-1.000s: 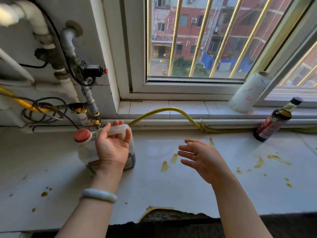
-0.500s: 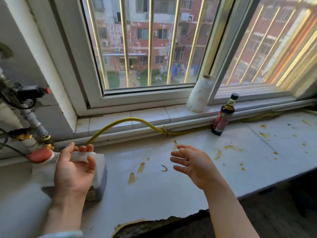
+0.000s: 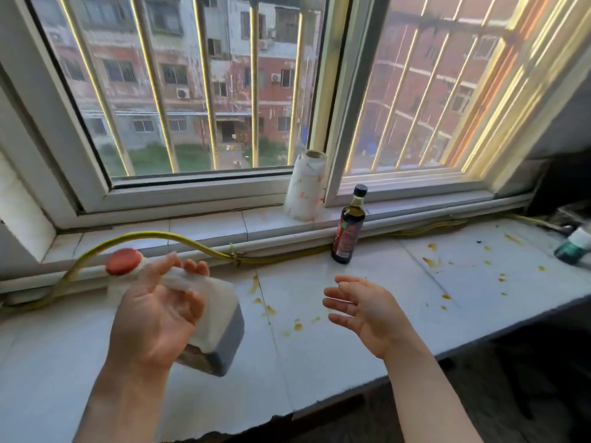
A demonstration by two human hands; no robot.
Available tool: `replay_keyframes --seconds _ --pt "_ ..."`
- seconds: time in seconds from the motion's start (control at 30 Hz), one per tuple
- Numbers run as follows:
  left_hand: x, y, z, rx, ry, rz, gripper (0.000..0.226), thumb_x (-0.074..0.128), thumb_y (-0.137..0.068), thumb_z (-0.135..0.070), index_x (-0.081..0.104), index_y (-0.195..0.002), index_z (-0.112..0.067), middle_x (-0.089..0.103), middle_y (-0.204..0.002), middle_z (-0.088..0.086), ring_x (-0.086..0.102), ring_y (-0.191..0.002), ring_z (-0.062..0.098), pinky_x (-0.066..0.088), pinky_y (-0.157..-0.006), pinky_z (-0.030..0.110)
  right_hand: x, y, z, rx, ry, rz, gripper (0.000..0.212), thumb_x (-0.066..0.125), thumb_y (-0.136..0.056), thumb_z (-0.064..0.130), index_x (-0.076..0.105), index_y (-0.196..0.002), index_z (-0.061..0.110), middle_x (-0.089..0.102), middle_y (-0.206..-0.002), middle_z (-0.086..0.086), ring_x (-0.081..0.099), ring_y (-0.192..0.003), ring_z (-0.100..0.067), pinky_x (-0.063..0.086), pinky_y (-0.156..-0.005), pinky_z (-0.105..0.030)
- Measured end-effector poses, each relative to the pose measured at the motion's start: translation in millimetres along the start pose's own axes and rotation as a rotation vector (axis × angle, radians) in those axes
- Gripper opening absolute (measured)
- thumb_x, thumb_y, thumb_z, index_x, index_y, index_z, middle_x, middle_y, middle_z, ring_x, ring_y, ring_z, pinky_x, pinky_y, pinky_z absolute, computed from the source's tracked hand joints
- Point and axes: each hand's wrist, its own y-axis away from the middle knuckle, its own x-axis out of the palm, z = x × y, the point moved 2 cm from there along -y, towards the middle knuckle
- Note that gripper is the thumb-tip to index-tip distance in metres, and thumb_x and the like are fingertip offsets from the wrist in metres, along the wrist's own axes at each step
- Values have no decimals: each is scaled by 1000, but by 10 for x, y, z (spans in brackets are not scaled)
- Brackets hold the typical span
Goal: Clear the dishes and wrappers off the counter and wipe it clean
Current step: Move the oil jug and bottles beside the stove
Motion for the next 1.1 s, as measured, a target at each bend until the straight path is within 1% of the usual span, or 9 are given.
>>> replay_keyframes --seconds 0.13,0.2,0.3,0.43,0.57,0.67,0.83,1.0,1.1 --pt "444 23 447 -60 14 25 45 77 -59 -23 59 -99 -13 62 -82 7 58 -64 9 43 -42 11 -395 -178 301 -50 88 -11 19 54 -95 8 57 -113 7 66 -104 -16 64 -96 -29 52 -82 -41" --pt "611 10 615 -80 23 5 48 72 -57 -22 58 -101 -13 63 -79 9 53 -65 10 41 -43 10 -545 -313 459 -88 150 -27 24 56 -93 7 56 -117 6 64 -101 -15 62 -93 -27 52 -79 -39" --pt "775 -68 767 -153 98 72 58 81 -55 -18 57 -108 -13 60 -88 10 53 -70 10 46 -45 12 -643 -573 675 -134 276 -47 34 59 -90 8 54 -124 6 62 -104 -14 59 -95 -23 52 -84 -42" --pt "941 -249 916 -231 120 114 79 92 -43 -12 55 -113 -13 60 -87 12 56 -65 13 48 -44 15 -629 -1021 961 -173 378 -74 43 58 -93 12 47 -134 5 57 -115 -12 54 -101 -23 49 -78 -35" --pt "1026 -502 946 -268 113 120 77 95 -37 -10 58 -104 -11 60 -84 11 54 -67 12 48 -44 15 -547 -1489 1131 -150 405 -143 29 57 -93 13 48 -120 8 52 -112 -12 47 -100 -25 44 -88 -41" --pt "1075 -705 982 -271 71 96 70 96 -34 -12 62 -95 -10 61 -83 11 51 -68 13 47 -43 15 -476 -1881 1193 -137 439 -228 40 63 -89 16 45 -124 8 53 -116 -14 50 -102 -27 45 -84 -39" --pt "1131 -1027 974 -299 -7 117 43 96 -39 -17 76 -77 -10 60 -84 10 47 -67 13 45 -42 14 -424 -2364 1226 -93 443 -311 49 69 -83 21 47 -126 12 54 -118 -13 53 -107 -29 50 -88 -41" --pt "1242 -1208 1019 -329 -41 151 73 96 -38 -16 58 -100 -12 60 -85 12 47 -70 14 46 -42 14 -455 -2661 1164 -80 456 -319 30 69 -78 26 55 -104 22 61 -115 -12 56 -107 -31 50 -95 -47" --pt "1300 -1273 1087 -359 -35 160 82 96 -37 -14 52 -107 -15 58 -90 13 54 -66 15 47 -42 15 -469 -2654 1141 -129 466 -273 22 65 -84 21 53 -103 21 60 -109 -10 55 -102 -28 48 -91 -38"
